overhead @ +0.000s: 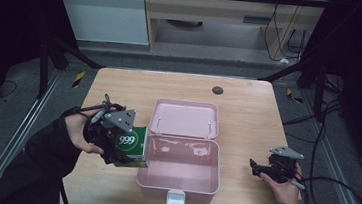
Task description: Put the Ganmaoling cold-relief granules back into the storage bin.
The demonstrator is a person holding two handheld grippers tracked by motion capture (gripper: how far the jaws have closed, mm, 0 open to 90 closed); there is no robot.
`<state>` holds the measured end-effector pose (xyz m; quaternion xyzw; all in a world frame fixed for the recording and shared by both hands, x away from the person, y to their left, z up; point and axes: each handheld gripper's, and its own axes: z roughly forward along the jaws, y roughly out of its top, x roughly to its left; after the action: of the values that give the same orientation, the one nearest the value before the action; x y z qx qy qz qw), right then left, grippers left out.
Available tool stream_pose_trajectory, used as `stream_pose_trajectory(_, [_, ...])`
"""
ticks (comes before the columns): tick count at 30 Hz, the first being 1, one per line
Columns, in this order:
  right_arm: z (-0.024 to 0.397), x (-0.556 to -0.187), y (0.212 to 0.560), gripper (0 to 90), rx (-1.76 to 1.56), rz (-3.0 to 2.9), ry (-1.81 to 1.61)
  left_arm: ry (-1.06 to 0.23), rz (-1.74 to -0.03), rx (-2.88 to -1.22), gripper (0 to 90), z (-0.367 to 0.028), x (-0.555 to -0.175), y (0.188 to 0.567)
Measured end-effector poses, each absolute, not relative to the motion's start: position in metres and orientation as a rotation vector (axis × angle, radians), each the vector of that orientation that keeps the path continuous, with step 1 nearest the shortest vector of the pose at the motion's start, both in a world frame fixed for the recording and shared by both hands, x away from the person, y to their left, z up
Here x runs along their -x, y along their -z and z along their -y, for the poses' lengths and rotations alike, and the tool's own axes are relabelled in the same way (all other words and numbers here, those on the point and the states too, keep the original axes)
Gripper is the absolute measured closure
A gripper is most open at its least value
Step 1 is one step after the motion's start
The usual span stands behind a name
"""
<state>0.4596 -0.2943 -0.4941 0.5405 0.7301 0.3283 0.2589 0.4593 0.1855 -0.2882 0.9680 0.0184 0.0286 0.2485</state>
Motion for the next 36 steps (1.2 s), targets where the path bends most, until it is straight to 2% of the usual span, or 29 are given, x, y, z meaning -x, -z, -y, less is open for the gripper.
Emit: stream_pose_trajectory(36, [0.294, -0.460, 0.495, 1.8, -1.461, -1.991, -0.883, -0.079, 0.077, -2.651, 14.3, -0.122, -0.471, 0.299])
